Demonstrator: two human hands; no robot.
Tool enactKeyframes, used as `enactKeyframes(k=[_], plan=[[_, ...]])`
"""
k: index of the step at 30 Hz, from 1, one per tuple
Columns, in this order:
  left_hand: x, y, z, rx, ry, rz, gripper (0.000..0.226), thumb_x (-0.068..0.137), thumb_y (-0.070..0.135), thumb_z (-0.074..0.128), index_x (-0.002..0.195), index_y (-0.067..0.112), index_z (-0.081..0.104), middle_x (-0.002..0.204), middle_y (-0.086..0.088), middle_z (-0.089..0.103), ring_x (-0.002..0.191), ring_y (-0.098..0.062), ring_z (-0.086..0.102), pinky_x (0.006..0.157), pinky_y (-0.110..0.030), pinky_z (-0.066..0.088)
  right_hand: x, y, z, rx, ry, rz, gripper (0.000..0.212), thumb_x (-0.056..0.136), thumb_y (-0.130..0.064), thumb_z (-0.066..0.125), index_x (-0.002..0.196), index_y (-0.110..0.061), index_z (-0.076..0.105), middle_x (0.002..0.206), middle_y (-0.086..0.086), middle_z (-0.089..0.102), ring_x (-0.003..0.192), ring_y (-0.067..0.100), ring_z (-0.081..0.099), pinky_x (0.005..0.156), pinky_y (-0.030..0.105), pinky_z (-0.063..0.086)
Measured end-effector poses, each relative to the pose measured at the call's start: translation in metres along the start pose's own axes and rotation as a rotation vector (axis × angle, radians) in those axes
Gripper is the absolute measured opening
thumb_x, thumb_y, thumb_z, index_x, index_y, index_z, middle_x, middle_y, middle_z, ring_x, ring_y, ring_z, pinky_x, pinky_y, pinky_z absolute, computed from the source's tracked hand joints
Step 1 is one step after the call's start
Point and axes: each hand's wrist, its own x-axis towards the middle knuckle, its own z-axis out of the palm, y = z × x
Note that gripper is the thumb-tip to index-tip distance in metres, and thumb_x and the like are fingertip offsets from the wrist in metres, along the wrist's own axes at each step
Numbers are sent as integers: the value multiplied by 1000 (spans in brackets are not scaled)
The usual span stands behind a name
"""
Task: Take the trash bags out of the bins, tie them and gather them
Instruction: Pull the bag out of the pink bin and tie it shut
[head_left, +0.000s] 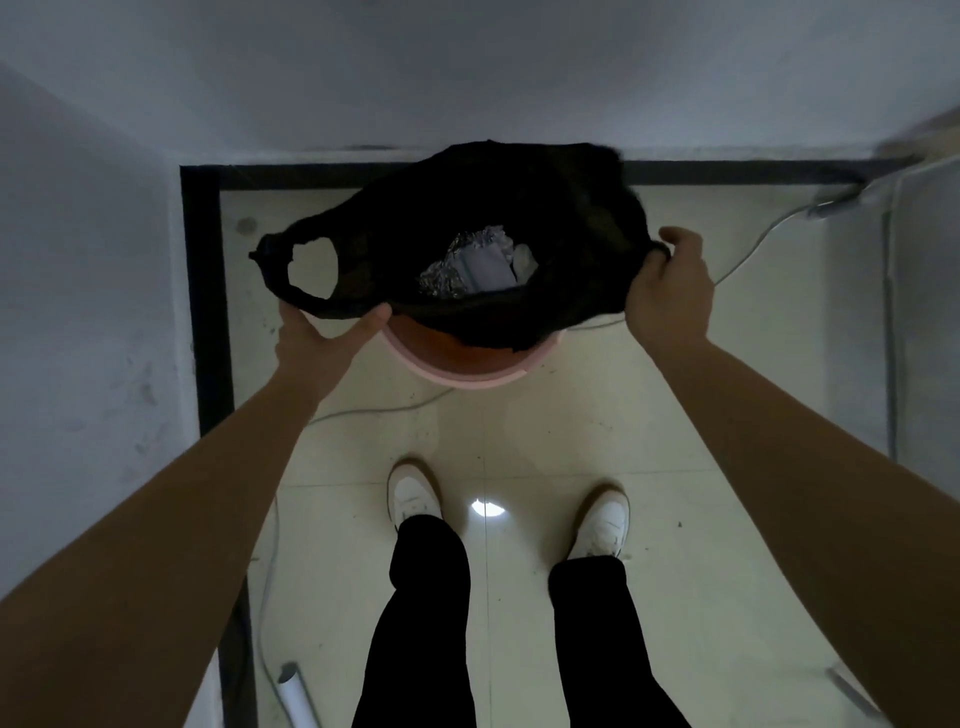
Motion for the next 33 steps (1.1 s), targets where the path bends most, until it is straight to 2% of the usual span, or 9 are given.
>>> enactKeyframes(k=[5, 10, 14, 17, 20, 24, 27, 30, 33], plan=[[20, 38, 9, -120, 105, -24, 101, 81, 72, 61, 156, 17, 23, 151, -4, 43, 138, -20, 42, 107, -22, 32, 12, 7, 9, 198, -178, 347, 29, 99, -28, 39, 111, -9, 57, 112, 15, 62, 97, 32, 62, 90, 51, 56], [27, 80, 27, -256, 172, 192, 56, 104, 43, 42, 152, 16, 31, 130, 18, 50, 116, 12, 51, 94, -2, 34, 13, 11, 9, 189, -139, 280, 53, 93, -10, 46, 145, -16, 37, 137, 12, 49, 118, 26, 54, 97, 39, 50], [7, 104, 33, -302, 132, 337, 50, 104, 29, 42, 151, 14, 33, 138, 18, 43, 125, 15, 44, 114, -17, 32, 14, -3, 10, 124, -189, 208, 67, 87, -35, 61, 146, -16, 36, 142, 8, 45, 120, 27, 53, 93, 36, 49], [-9, 117, 37, -321, 172, 361, 22, 106, 19, 43, 125, 28, 48, 117, 16, 53, 105, 25, 50, 98, -7, 39, 15, -7, 1, -233, -374, 130, 64, 84, -45, 72, 129, -4, 53, 116, 12, 58, 110, 30, 59, 79, 32, 46], [-21, 130, 36, -383, 198, 340, 22, 107, 21, 42, 103, 43, 39, 102, 23, 45, 84, 31, 50, 81, -1, 38, 18, 1, -16, -440, -344, 1, 35, 90, -23, 64, 100, 10, 64, 87, 16, 61, 89, 33, 64, 60, 29, 40], [-27, 145, 13, -444, 229, 278, 8, 105, 32, 43, 103, 39, 47, 100, 17, 55, 85, 21, 57, 81, -5, 43, 16, -10, -51, -276, -76, -20, 42, 97, -31, 47, 79, 3, 64, 73, 18, 68, 69, 34, 66, 65, 34, 51], [-39, 164, -4, -451, 254, 281, 8, 105, 34, 44, 109, 38, 48, 107, 16, 58, 93, 17, 58, 89, -10, 44, 6, -36, -82, -223, 74, -113, 42, 103, -32, 40, 80, -1, 57, 72, 9, 57, 65, 24, 52, 59, 31, 29], [-58, 186, -20, -456, 268, 283, 10, 106, 36, 41, 113, 36, 49, 106, 18, 58, 94, 15, 57, 88, -9, 45, -6, -68, -108, 35, 74, -123, 35, 102, -31, 44, 89, -3, 61, 77, 4, 55, 70, 16, 49, 59, 28, 26], [-79, 206, -37, -440, 256, 316, 44, 104, 42, 40, 140, 17, 48, 131, 3, 60, 120, -5, 57, 108, -25, 44, -18, -101, -130, 485, 1, 19, 23, 93, -28, 55, 74, -15, 58, 65, -7, 47, 60, 6, 43, 63, 26, 33]])
